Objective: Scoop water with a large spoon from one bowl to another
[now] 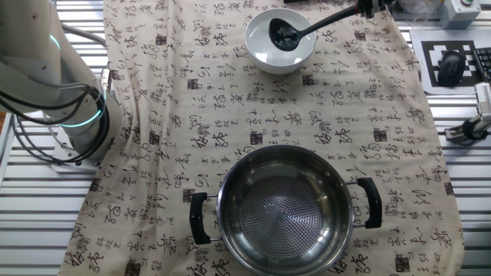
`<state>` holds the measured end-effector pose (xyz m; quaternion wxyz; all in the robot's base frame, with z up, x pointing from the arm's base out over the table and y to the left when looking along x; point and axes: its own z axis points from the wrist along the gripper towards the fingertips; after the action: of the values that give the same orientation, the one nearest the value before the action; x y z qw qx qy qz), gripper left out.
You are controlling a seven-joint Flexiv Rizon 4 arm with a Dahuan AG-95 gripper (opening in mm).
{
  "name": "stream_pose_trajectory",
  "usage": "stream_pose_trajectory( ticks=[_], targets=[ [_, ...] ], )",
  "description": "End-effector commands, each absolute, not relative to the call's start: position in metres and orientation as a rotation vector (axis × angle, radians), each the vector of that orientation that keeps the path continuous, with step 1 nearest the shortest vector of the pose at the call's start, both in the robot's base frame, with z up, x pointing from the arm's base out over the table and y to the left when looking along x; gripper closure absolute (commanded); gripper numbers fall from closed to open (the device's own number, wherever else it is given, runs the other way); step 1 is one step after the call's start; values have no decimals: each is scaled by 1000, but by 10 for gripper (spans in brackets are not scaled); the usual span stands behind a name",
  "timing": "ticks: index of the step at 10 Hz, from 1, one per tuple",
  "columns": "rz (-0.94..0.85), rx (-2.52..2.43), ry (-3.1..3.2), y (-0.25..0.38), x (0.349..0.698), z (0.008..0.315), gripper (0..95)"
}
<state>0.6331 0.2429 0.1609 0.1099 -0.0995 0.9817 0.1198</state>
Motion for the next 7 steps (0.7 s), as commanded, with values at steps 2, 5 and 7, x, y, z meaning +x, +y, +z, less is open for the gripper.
stream_pose_trajectory(
  ticks=[2,5,7],
  targets=[
    [372,-252,2891,244,632,162,950],
    [387,-236,2895,244,632,162,950],
    [334,-297,2893,243,633,161,950]
  ],
)
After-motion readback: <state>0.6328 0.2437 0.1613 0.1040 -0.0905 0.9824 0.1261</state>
